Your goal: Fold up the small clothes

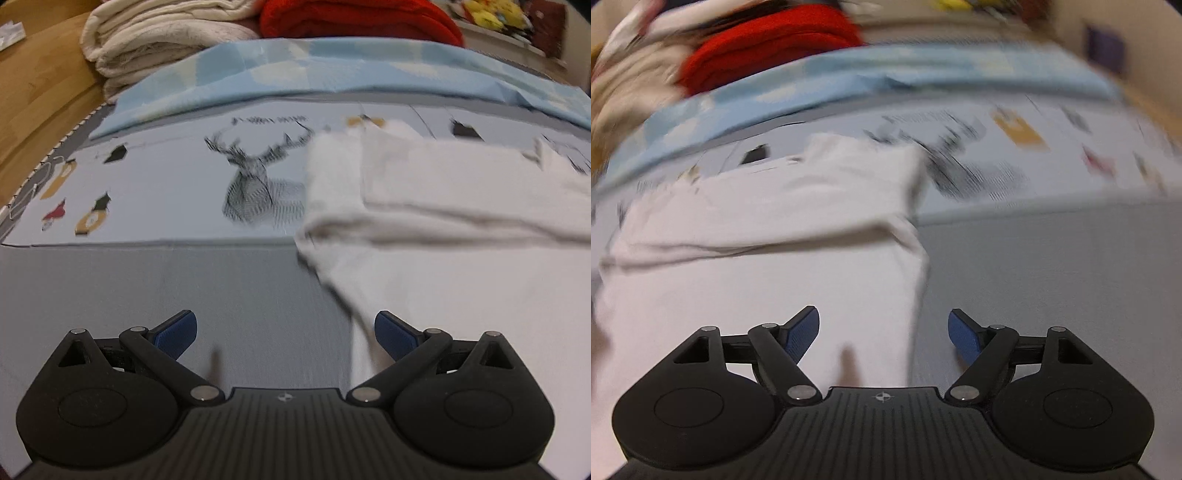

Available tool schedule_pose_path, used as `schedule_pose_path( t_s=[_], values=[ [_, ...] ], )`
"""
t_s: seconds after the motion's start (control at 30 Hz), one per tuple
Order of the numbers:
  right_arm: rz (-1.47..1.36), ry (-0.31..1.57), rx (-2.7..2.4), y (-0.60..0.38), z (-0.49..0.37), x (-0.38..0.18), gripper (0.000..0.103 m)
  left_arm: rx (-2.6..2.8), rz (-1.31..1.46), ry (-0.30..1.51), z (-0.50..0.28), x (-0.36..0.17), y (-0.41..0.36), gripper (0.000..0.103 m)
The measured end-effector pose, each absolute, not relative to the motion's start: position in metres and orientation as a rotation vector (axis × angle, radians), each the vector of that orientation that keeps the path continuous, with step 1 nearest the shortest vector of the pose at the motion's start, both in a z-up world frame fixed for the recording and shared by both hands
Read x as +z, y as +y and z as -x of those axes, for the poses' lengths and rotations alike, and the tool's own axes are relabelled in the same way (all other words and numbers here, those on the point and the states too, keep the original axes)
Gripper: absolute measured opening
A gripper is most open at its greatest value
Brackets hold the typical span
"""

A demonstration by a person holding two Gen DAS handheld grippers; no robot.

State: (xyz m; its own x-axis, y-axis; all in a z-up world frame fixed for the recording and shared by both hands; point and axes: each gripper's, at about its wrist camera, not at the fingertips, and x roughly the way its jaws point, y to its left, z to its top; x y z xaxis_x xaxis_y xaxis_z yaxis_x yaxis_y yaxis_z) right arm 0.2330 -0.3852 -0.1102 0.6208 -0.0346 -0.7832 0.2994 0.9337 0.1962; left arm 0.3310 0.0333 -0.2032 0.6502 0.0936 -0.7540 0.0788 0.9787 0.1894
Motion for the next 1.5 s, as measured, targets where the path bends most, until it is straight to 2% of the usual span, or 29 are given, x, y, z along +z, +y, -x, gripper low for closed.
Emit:
schedule_pose_path(
  t_s=[0.1,0.3,0.43,0.57,0.67,1.07,1.2,1.33,1.37,1.4,1.43,1.47,1.5],
  values=[
    [-0.497,0.902,-0.233,-0.408,-0.19,-0.116,0.079,-0.022,-0.25,0.863,-0.294,-0.203,0.033,0.103],
    [-0.487,0.988,-0.136,-0.397,-0.128,-0.127,0.08,-0.069,-0.173,0.895,-0.221,-0.206,0.043,0.103],
    [-0.522,1.038,-0.061,-0.386,-0.098,-0.136,0.08,-0.083,-0.112,0.984,-0.195,-0.219,0.051,0.103],
    [-0.452,1.028,-0.015,-0.369,-0.078,-0.133,0.081,-0.119,-0.064,1.072,-0.182,-0.233,0.054,0.103],
    [-0.439,1.007,-0.008,-0.364,-0.069,-0.133,0.08,-0.131,-0.106,1.056,-0.174,-0.235,0.053,0.103],
    [-0.411,0.978,-0.01,-0.36,-0.06,-0.136,0.081,-0.198,0.025,1.085,-0.165,-0.229,0.072,0.102],
    [-0.414,0.978,-0.028,-0.361,-0.056,-0.135,0.072,-0.247,0.155,1.123,-0.162,-0.226,0.088,0.102],
    [-0.456,0.98,-0.046,-0.366,-0.054,-0.136,0.068,-0.246,0.194,1.121,-0.162,-0.226,0.094,0.099],
    [-0.432,0.984,-0.055,-0.364,-0.054,-0.136,0.062,-0.235,0.172,1.112,-0.161,-0.225,0.093,0.093],
    [-0.393,0.988,-0.065,-0.36,-0.054,-0.135,0.053,-0.22,0.139,1.095,-0.16,-0.224,0.089,0.076],
    [-0.344,0.991,-0.078,-0.356,-0.053,-0.135,0.046,-0.203,0.107,1.075,-0.158,-0.223,0.087,0.064],
    [-0.297,0.993,-0.084,-0.352,-0.053,-0.134,0.029,-0.194,0.106,1.066,-0.156,-0.221,0.087,0.035],
    [-0.284,0.995,-0.075,-0.351,-0.052,-0.133,0.006,-0.203,0.145,1.071,-0.153,-0.22,0.09,0.01]
  ],
)
